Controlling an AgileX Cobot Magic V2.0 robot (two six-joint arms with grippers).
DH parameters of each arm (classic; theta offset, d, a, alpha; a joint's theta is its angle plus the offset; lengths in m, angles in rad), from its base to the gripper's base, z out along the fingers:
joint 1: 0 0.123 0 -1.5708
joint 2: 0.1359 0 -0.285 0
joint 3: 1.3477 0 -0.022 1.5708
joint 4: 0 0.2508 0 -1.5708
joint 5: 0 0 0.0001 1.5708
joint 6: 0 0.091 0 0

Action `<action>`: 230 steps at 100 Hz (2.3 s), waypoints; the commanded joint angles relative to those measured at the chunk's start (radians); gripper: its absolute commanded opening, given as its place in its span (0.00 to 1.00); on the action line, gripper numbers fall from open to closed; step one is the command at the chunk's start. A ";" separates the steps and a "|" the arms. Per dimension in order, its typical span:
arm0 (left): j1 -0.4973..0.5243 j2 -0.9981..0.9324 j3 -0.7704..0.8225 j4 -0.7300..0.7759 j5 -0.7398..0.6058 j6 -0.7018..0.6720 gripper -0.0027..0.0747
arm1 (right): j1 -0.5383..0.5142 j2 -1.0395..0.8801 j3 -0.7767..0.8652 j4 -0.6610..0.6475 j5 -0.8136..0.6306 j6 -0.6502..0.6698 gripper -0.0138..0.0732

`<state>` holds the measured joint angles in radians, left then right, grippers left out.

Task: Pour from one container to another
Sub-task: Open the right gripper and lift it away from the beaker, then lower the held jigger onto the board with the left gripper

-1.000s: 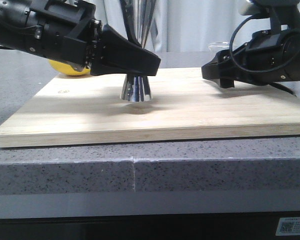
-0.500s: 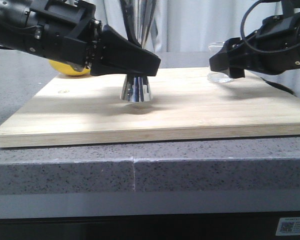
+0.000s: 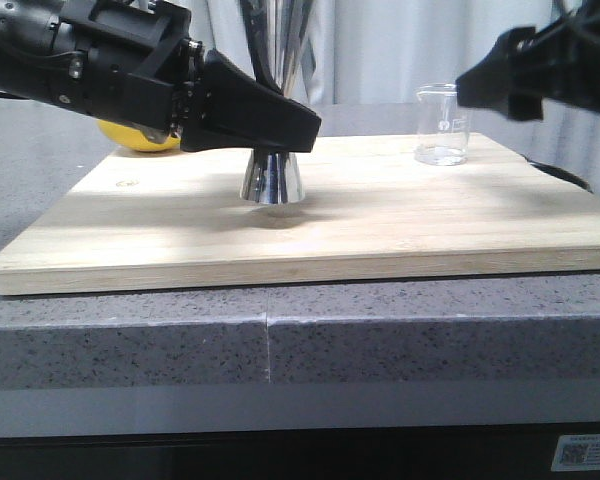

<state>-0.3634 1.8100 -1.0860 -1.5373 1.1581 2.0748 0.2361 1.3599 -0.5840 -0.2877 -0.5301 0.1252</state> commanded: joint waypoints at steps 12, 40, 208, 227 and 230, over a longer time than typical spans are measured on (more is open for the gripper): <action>-0.009 -0.055 -0.027 -0.069 0.076 -0.005 0.01 | -0.008 -0.160 -0.021 -0.002 -0.033 0.005 0.74; -0.004 -0.055 -0.029 -0.115 0.044 0.037 0.01 | -0.008 -0.301 -0.021 -0.002 0.027 0.007 0.74; 0.094 -0.001 -0.079 -0.219 0.017 0.159 0.01 | -0.008 -0.365 -0.021 -0.002 0.090 0.019 0.74; 0.094 0.015 -0.079 -0.219 0.017 0.157 0.01 | -0.008 -0.365 -0.021 -0.002 0.090 0.021 0.74; 0.094 0.021 -0.079 -0.219 0.017 0.155 0.01 | -0.008 -0.365 -0.021 -0.002 0.090 0.021 0.74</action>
<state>-0.2709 1.8624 -1.1356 -1.6892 1.1173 2.2426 0.2361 1.0156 -0.5814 -0.2893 -0.3678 0.1425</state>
